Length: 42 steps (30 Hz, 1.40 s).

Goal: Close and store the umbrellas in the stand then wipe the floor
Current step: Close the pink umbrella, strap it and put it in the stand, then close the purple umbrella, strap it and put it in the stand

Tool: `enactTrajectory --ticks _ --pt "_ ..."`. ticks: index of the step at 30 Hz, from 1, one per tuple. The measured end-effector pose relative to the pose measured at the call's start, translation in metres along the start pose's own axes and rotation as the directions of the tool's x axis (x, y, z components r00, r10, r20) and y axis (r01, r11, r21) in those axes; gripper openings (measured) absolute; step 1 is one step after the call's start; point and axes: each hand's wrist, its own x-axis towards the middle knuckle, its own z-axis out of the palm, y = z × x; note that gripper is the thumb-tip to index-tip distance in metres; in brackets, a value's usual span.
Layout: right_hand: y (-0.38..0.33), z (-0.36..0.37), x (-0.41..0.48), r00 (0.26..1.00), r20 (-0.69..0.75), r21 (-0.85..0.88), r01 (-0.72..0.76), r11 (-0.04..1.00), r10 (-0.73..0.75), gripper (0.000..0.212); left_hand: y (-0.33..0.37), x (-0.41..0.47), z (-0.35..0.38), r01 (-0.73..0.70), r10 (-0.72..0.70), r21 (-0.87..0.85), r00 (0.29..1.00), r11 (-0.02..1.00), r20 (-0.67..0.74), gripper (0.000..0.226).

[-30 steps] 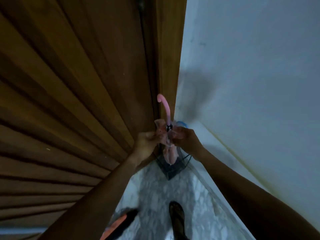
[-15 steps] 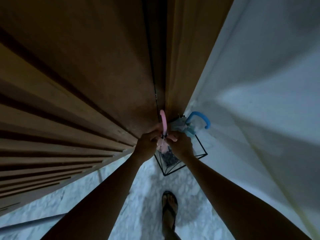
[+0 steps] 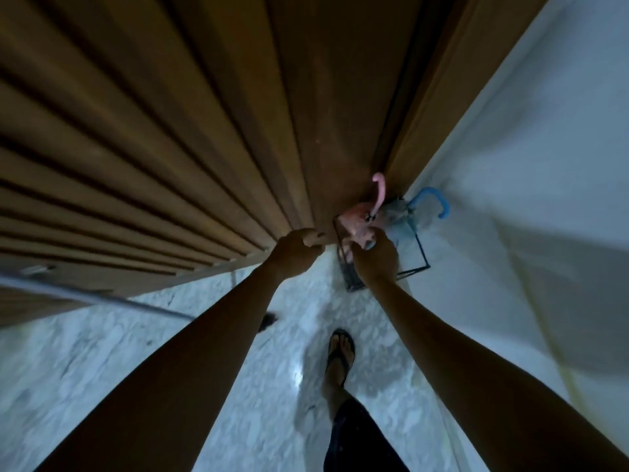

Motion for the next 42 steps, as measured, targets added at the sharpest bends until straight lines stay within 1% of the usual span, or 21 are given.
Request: enactTrajectory --ticks 2,3,5,6,8,10,12,15,18,19,21,22,24,25,27,29,31,33,36,39,42 --pt "-0.022 0.012 -0.033 0.99 0.107 -0.016 0.095 0.995 -0.092 0.03 -0.028 -0.044 -0.025 0.018 -0.02 -0.043 0.999 0.999 -0.047 0.04" --pt "-0.034 0.023 -0.05 0.976 0.168 -0.023 0.146 0.989 -0.14 0.026 -0.045 -0.067 -0.037 0.025 -0.033 -0.086 0.995 0.996 -0.091 0.031" --pt "-0.06 0.051 -0.091 0.937 0.291 0.021 0.198 0.98 -0.195 0.015 -0.085 -0.119 -0.061 0.015 -0.062 -0.261 0.983 0.965 -0.172 0.007" --pt "-0.074 0.066 -0.116 0.913 0.343 0.032 0.224 0.974 -0.221 0.012 -0.104 -0.15 -0.073 0.005 -0.081 -0.352 0.976 0.936 -0.202 0.014" --pt "-0.099 0.102 -0.174 0.843 0.461 0.058 0.285 0.957 -0.279 0.017 -0.149 -0.219 -0.094 -0.002 -0.155 -0.45 0.937 0.893 -0.312 0.014" --pt "-0.119 0.142 -0.241 0.739 0.582 0.099 0.351 0.931 -0.34 0.019 -0.202 -0.295 -0.107 0.005 -0.254 -0.512 0.873 0.859 -0.416 0.015" --pt "-0.134 0.181 -0.319 0.63 0.663 0.119 0.443 0.888 -0.403 0.016 -0.26 -0.375 -0.111 -0.003 -0.34 -0.562 0.793 0.827 -0.506 0.019" --pt "-0.135 0.234 -0.447 0.453 0.771 0.165 0.537 0.827 -0.448 0.013 -0.344 -0.496 -0.098 -0.045 -0.467 -0.659 0.669 0.751 -0.578 0.021" --pt "-0.123 0.28 -0.583 0.258 0.862 0.217 0.589 0.778 -0.436 0.012 -0.43 -0.613 -0.073 -0.099 -0.6 -0.731 0.503 0.675 -0.622 0.023" --pt "-0.115 0.294 -0.627 0.183 0.886 0.238 0.608 0.757 -0.425 0.013 -0.457 -0.652 -0.061 -0.122 -0.649 -0.758 0.441 0.641 -0.62 0.023" --pt "-0.101 0.313 -0.689 0.079 0.92 0.255 0.625 0.738 -0.385 0.014 -0.495 -0.71 -0.043 -0.15 -0.725 -0.797 0.344 0.585 -0.597 0.022" --pt "-0.089 0.324 -0.733 0.012 0.937 0.26 0.643 0.721 -0.349 0.015 -0.518 -0.749 -0.027 -0.18 -0.768 -0.814 0.271 0.552 -0.58 0.02" --pt "-0.069 0.343 -0.806 -0.101 0.952 0.277 0.681 0.678 -0.288 0.016 -0.556 -0.811 -0.001 -0.225 -0.824 -0.831 0.151 0.509 -0.545 0.02" --pt "-0.059 0.353 -0.839 -0.16 0.954 0.292 0.697 0.655 -0.255 0.016 -0.573 -0.837 0.012 -0.247 -0.848 -0.84 0.109 0.483 -0.52 0.021" --pt "-0.04 0.371 -0.895 -0.252 0.948 0.317 0.723 0.613 -0.194 0.016 -0.604 -0.876 0.035 -0.303 -0.881 -0.845 0.035 0.44 -0.471 0.023" --pt "-0.023 0.392 -0.942 -0.306 0.942 0.33 0.751 0.572 -0.141 0.016 -0.633 -0.902 0.056 -0.341 -0.908 -0.85 -0.021 0.4 -0.419 0.023" --pt "-0.008 0.417 -0.986 -0.352 0.932 0.34 0.777 0.53 -0.082 0.017 -0.665 -0.922 0.073 -0.373 -0.931 -0.857 -0.06 0.355 -0.359 0.024" --pt "0.006 0.447 -1.026 -0.392 0.92 0.347 0.794 0.499 -0.015 0.017 -0.699 -0.938 0.084 -0.404 -0.954 -0.865 -0.09 0.296 -0.285 0.024" --pt "0.025 0.5 -1.083 -0.447 0.891 0.361 0.81 0.463 0.087 0.017 -0.756 -0.959 0.088 -0.436 -0.971 -0.868 -0.111 0.238 -0.21 0.026" --pt "0.038 0.554 -1.141 -0.471 0.861 0.359 0.831 0.425 0.192 0.017 -0.811 -0.983 0.087 -0.462 -0.981 -0.869 -0.154 0.176 -0.117 0.024" --pt "0.047 0.598 -1.196 -0.458 0.842 0.348 0.865 0.361 0.287 0.017 -0.855 -1.012 0.083 -0.472 -0.986 -0.876 -0.163 0.096 -0.02 0.021"
